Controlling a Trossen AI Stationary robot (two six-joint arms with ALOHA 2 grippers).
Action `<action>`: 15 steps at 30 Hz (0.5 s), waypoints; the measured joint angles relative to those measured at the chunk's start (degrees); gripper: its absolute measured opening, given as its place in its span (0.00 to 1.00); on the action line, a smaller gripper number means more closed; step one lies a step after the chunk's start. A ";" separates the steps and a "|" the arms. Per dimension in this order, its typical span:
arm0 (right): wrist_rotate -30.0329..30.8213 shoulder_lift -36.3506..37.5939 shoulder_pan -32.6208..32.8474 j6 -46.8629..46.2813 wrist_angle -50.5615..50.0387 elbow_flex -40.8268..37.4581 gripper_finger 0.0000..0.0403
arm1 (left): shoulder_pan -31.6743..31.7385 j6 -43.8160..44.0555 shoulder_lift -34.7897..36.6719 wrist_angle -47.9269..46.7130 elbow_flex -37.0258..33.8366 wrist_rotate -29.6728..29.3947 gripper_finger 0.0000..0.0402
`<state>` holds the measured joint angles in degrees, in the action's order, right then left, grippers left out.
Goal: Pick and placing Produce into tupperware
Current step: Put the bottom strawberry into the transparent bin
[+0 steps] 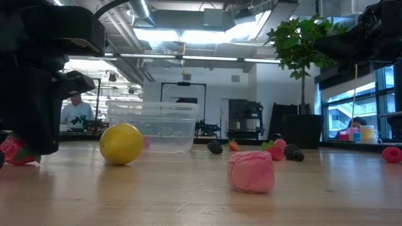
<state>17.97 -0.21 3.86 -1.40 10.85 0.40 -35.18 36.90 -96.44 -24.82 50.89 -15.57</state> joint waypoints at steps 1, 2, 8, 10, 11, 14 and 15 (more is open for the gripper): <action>-0.02 0.00 -0.01 0.02 0.00 0.00 0.13 | 0.00 -0.02 0.00 0.00 0.00 0.00 0.02; -0.01 0.00 0.00 0.02 0.00 0.00 0.13 | 0.00 -0.02 0.00 0.01 0.00 0.01 0.03; -0.02 0.00 -0.01 0.07 0.00 0.00 0.13 | 0.06 -0.06 0.02 0.02 0.00 0.00 0.01; -0.01 0.00 0.01 0.10 0.00 0.00 0.13 | 0.33 -0.06 0.02 0.02 0.02 0.00 0.01; 0.00 0.00 0.00 0.10 0.00 0.00 0.13 | 0.43 -0.06 0.02 0.02 0.02 0.00 0.01; -0.01 0.00 0.01 0.10 0.00 0.00 0.13 | 1.13 -0.85 0.02 0.02 0.02 0.00 0.02; -0.02 0.00 -0.01 0.06 0.00 0.00 0.13 | 1.41 -1.77 0.02 0.02 0.02 -0.01 0.02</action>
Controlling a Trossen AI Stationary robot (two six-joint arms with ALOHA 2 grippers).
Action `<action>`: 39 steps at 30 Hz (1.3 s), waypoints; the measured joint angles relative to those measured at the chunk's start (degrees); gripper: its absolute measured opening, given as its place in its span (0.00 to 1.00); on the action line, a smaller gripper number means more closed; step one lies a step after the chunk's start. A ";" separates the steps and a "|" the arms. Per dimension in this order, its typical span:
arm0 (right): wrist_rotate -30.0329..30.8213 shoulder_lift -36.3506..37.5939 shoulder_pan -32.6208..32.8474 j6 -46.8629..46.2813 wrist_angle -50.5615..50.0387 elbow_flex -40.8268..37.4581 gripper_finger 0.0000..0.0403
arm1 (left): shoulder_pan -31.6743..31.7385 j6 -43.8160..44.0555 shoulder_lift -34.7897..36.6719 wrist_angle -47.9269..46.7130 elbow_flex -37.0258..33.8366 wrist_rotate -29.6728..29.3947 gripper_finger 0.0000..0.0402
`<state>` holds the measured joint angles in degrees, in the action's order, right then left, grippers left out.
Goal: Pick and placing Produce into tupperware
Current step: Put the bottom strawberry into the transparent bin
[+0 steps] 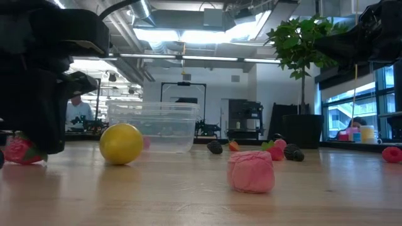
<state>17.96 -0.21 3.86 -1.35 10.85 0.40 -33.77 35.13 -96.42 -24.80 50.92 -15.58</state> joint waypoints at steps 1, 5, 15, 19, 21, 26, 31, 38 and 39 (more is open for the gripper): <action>0.02 0.00 0.00 -0.04 0.00 0.00 0.13 | 0.26 -1.15 0.00 0.00 0.00 -0.01 0.01; 0.01 0.00 0.01 -0.09 0.00 0.00 0.13 | 1.56 -5.06 0.04 -0.02 0.04 0.01 0.01; 0.02 0.00 0.02 -0.06 0.02 0.00 0.13 | 4.70 -12.68 3.43 -5.53 5.05 -0.27 0.01; 0.00 0.00 0.02 0.02 0.04 0.00 0.13 | 5.77 -18.19 5.11 -11.59 9.61 -4.34 0.01; 0.02 0.00 0.02 0.04 0.04 0.00 0.13 | 6.32 -20.56 5.57 -15.01 11.48 -7.06 0.01; 0.00 0.00 0.00 0.07 0.04 0.00 0.13 | 8.76 -25.85 5.70 -19.10 14.39 -11.72 0.01; 0.02 0.00 0.02 0.20 0.04 0.00 0.13 | 13.50 -26.92 5.86 -20.92 14.78 -12.56 0.01; 0.00 0.00 0.01 0.33 0.04 0.00 0.13 | 20.42 -26.87 7.07 -24.17 14.80 -12.49 0.01; 0.02 0.00 0.01 0.33 0.04 0.00 0.13 | 21.21 -26.85 7.39 -24.44 14.80 -12.29 0.01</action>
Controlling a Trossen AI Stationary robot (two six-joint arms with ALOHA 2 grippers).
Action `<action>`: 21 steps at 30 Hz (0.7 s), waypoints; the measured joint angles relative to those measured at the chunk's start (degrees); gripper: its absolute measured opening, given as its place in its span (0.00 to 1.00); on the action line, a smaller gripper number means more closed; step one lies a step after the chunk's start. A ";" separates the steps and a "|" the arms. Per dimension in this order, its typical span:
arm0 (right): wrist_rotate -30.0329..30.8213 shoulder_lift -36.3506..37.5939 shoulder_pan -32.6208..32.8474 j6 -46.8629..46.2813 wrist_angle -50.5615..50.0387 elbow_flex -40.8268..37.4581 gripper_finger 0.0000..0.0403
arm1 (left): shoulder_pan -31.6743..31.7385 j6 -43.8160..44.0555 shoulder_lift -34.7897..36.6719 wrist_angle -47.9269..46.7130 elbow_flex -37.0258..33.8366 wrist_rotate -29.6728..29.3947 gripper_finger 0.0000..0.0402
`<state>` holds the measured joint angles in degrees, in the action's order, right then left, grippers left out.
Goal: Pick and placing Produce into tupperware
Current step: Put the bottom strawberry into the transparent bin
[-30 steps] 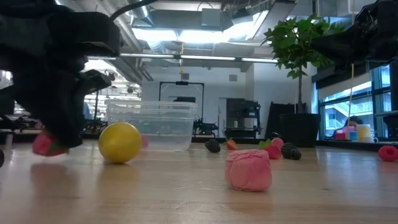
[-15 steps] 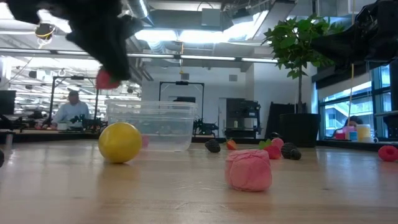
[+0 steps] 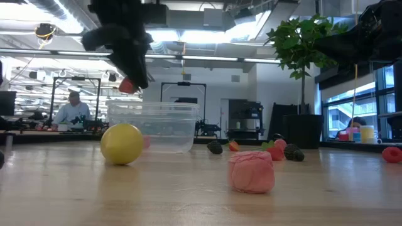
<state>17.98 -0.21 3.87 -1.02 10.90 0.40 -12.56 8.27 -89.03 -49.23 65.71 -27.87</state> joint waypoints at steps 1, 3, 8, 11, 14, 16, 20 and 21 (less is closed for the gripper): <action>0.00 0.00 0.01 0.00 0.00 0.00 0.13 | 0.79 -0.04 0.34 0.18 0.00 0.21 0.01; -0.02 0.00 0.01 0.13 0.00 0.00 0.13 | 2.34 -1.05 1.00 0.27 0.00 0.45 0.01; 0.00 0.00 -0.01 0.22 -0.02 0.00 0.13 | 5.79 -1.37 1.11 0.39 0.00 1.56 0.01; 0.00 0.00 0.01 0.59 -0.02 0.00 0.13 | 7.60 -1.38 0.94 0.62 -0.02 3.08 0.01; -0.01 0.00 0.00 1.39 -0.02 0.00 0.13 | 8.91 -1.38 0.91 0.82 -0.01 3.34 0.01; -0.01 0.00 0.01 1.45 -0.03 0.00 0.13 | 9.60 -1.38 0.89 1.09 -0.02 3.38 0.01; 0.00 0.00 -0.01 1.49 -0.04 0.00 0.13 | 10.63 -1.37 0.89 2.01 -0.02 4.54 0.01; 0.00 0.00 -0.01 1.49 -0.04 0.00 0.13 | 10.85 -1.38 0.89 2.48 -0.02 5.27 0.01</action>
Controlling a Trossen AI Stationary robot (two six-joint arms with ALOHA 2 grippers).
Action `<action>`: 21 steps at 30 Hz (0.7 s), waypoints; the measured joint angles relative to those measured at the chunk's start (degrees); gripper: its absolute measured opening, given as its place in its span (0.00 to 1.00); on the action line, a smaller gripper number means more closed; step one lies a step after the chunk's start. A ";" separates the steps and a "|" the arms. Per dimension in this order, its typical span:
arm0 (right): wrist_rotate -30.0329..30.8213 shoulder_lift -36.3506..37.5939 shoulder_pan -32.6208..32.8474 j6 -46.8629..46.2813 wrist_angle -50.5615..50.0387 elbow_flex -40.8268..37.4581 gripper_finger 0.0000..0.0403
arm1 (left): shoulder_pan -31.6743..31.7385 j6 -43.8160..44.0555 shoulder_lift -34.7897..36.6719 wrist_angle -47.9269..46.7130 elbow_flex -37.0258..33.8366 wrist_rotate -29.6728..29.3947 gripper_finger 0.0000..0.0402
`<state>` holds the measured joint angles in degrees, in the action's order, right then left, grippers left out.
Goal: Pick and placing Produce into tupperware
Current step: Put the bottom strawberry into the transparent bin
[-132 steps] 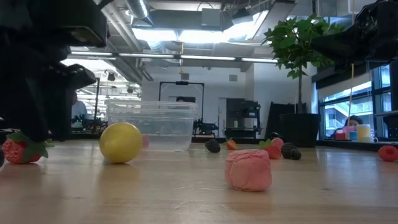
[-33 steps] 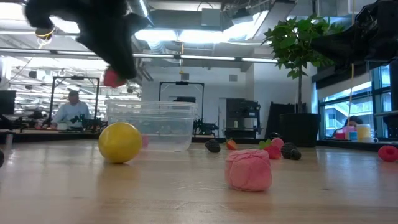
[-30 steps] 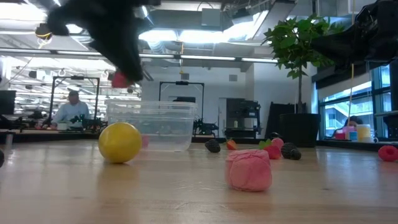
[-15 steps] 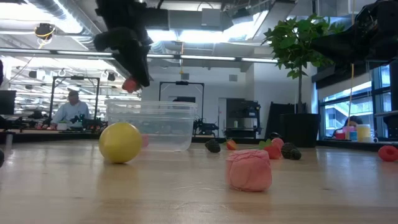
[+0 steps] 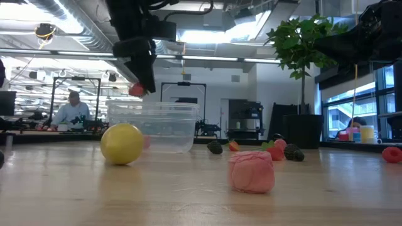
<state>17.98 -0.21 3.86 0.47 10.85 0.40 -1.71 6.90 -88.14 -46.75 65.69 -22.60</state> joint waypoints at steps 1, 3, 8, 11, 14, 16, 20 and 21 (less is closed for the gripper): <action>0.00 0.00 0.00 0.00 0.00 0.00 0.13 | 0.19 0.00 0.00 0.56 0.00 0.51 0.01; -0.01 0.00 0.01 0.00 -0.01 0.00 0.13 | 0.52 0.00 -0.02 1.10 0.00 1.04 0.02; 0.00 0.00 0.00 0.00 -0.04 0.00 0.13 | 0.71 0.04 -0.69 1.32 -0.06 1.27 0.01; -0.01 0.00 0.02 0.00 -0.15 0.00 0.13 | 0.69 0.26 -1.24 2.09 -0.11 2.11 0.01; 0.00 0.00 0.02 -0.02 -0.29 -0.02 0.13 | 0.72 0.31 -1.75 3.07 -0.20 3.74 0.02; -0.02 -0.02 0.02 -0.02 -0.72 0.00 0.13 | 0.74 0.17 -2.39 5.47 -0.02 4.26 0.02; -0.02 -0.08 0.01 -0.22 -1.50 0.00 0.13 | 0.84 0.16 -3.37 6.14 -0.04 4.33 0.01; -0.02 -0.13 0.01 -0.23 -1.45 0.00 0.13 | 0.97 0.17 -3.55 5.92 -0.11 4.38 0.01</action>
<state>17.96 -0.33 3.87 0.24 9.40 0.40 -0.74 7.06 -91.69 -40.83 65.59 -18.23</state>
